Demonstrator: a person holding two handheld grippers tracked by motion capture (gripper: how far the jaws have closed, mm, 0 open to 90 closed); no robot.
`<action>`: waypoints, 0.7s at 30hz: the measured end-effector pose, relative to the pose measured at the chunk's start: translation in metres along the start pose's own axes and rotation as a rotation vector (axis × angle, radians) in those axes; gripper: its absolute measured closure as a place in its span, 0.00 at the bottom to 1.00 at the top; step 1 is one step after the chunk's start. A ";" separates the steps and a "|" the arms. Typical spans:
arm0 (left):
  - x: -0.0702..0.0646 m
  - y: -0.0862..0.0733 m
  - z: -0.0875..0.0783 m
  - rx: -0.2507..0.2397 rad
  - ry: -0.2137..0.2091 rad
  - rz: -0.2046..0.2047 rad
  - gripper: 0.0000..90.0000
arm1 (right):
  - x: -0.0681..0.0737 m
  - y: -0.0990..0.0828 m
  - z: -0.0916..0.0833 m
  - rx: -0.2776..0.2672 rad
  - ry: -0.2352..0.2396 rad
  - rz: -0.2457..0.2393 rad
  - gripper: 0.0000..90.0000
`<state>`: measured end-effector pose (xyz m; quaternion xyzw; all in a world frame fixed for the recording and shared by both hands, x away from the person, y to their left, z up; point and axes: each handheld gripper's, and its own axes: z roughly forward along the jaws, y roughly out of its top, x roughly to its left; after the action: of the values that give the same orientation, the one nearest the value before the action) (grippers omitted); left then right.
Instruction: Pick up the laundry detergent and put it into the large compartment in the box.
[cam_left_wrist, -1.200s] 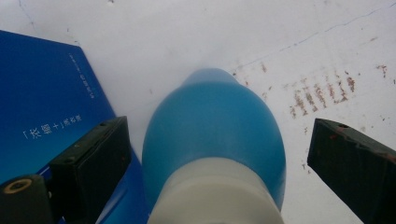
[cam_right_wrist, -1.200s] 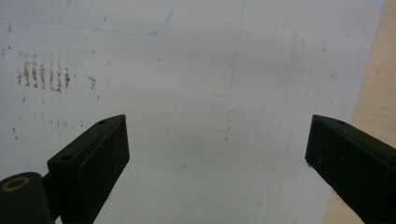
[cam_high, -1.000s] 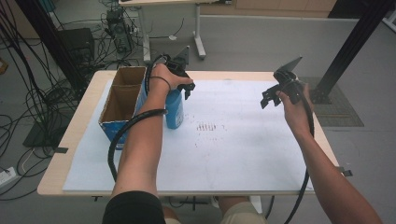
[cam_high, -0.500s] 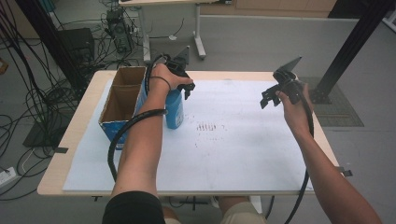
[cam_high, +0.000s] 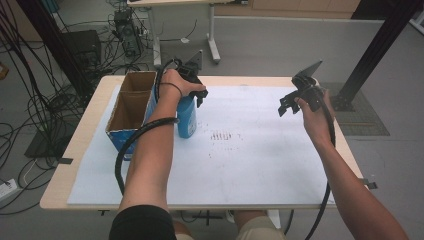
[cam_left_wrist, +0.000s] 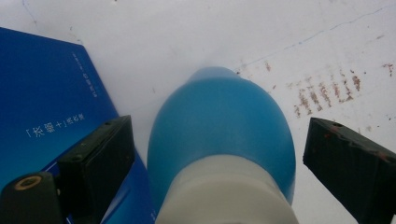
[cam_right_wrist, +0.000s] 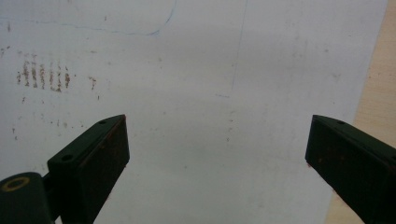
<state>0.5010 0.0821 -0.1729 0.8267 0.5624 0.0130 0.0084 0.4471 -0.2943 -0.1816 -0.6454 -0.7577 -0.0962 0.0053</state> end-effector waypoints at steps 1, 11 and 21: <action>0.000 0.000 0.000 -0.001 0.000 0.002 0.12 | 0.000 0.000 0.000 0.000 0.001 -0.002 0.07; -0.004 -0.001 0.001 -0.011 0.010 -0.012 0.27 | -0.001 0.000 0.000 -0.002 0.000 0.001 0.07; -0.003 -0.001 0.004 0.004 0.010 -0.021 0.36 | 0.000 -0.001 -0.001 -0.008 -0.006 0.008 0.07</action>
<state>0.4990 0.0799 -0.1772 0.8207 0.5711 0.0161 0.0042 0.4463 -0.2945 -0.1812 -0.6486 -0.7549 -0.0970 0.0009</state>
